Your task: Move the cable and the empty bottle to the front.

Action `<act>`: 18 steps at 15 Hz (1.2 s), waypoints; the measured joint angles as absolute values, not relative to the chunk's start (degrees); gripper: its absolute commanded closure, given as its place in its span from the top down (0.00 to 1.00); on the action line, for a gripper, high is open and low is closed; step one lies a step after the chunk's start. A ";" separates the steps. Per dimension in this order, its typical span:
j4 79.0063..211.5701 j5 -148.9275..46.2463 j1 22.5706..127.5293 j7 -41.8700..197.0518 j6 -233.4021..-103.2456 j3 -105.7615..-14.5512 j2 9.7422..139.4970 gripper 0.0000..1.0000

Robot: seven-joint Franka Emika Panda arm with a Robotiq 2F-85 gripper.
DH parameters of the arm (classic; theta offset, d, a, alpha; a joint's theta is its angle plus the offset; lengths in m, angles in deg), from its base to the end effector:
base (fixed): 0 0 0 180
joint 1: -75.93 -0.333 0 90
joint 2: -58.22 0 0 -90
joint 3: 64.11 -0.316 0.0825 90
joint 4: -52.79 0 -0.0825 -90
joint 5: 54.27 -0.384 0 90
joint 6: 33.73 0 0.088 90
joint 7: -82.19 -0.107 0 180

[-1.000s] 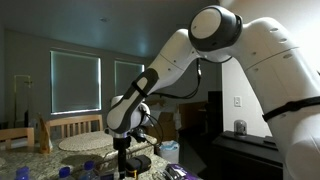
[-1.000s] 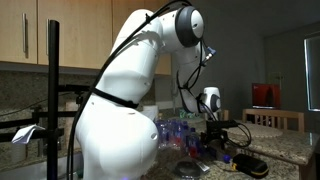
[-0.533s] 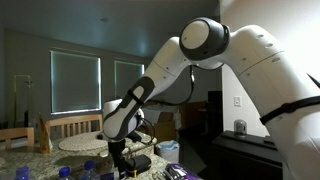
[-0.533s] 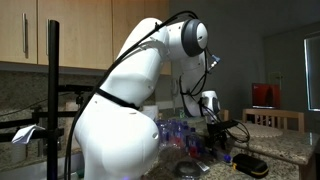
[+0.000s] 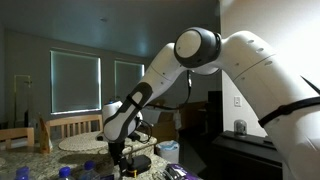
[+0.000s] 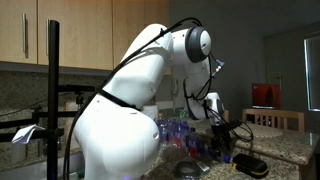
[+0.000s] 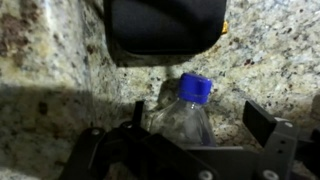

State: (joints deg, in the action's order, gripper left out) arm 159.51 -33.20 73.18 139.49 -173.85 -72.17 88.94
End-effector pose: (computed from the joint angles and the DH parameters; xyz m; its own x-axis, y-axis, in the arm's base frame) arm 0.6359 0.1153 0.2358 0.1338 0.9825 -0.1294 0.9851 -0.1176 0.1258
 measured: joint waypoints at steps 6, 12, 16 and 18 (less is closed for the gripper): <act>158.76 -33.41 74.11 140.12 -173.73 -71.38 92.17 0.75; 157.63 -36.92 74.84 140.13 -173.73 -71.88 93.48 0.39; 157.16 -39.07 74.97 140.13 -173.73 -72.29 93.60 0.13; 157.13 -39.53 75.02 140.12 -173.73 -72.31 93.60 0.08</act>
